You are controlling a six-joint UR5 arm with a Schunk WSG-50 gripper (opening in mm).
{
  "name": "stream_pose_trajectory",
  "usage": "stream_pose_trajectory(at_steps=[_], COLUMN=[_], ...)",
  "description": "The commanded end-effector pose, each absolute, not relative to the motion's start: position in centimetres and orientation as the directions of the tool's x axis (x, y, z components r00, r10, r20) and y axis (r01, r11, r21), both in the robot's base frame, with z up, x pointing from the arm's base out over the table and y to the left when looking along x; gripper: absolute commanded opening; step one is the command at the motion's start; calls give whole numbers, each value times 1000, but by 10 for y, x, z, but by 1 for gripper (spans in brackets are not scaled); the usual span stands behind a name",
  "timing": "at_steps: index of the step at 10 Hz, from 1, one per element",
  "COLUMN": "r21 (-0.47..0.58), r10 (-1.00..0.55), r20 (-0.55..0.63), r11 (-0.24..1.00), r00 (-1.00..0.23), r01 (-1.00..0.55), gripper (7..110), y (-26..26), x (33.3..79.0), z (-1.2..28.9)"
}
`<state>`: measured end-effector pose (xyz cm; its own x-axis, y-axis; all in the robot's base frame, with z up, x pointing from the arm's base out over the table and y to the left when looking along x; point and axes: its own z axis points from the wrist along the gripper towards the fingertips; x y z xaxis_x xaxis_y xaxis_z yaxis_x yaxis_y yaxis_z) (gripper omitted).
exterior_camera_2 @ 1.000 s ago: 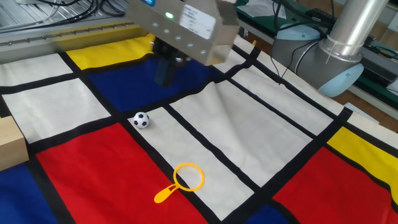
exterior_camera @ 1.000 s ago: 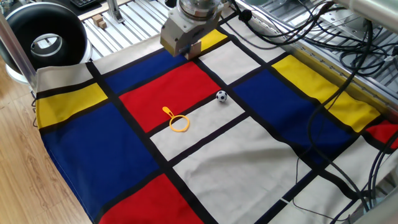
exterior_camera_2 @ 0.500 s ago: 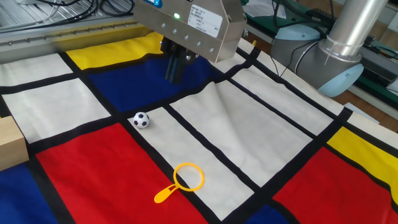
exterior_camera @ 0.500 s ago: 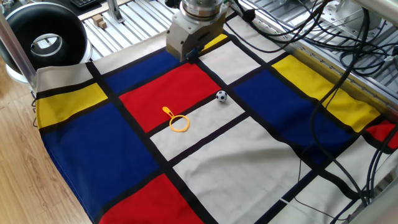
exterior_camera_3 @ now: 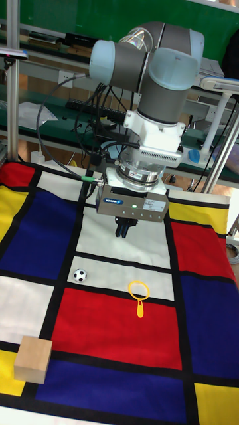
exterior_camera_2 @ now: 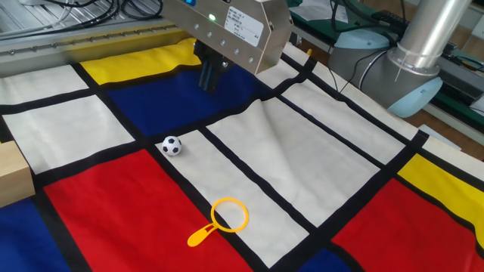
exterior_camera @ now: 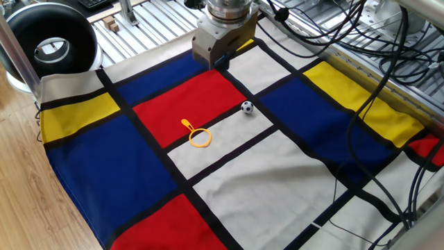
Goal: Attach the bubble ring to the ball
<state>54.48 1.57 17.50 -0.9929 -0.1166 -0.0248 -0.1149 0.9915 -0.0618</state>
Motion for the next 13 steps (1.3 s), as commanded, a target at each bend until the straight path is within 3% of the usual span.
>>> stream_pose_trajectory(at_steps=[1, 13], r21=[-64, -58], r10=[-97, -72], r20=[-14, -13], r11=[993, 996], r00=[-995, -997], r01=[-96, -71], gripper=[7, 7], y=[14, 18], x=[542, 542], z=[175, 178])
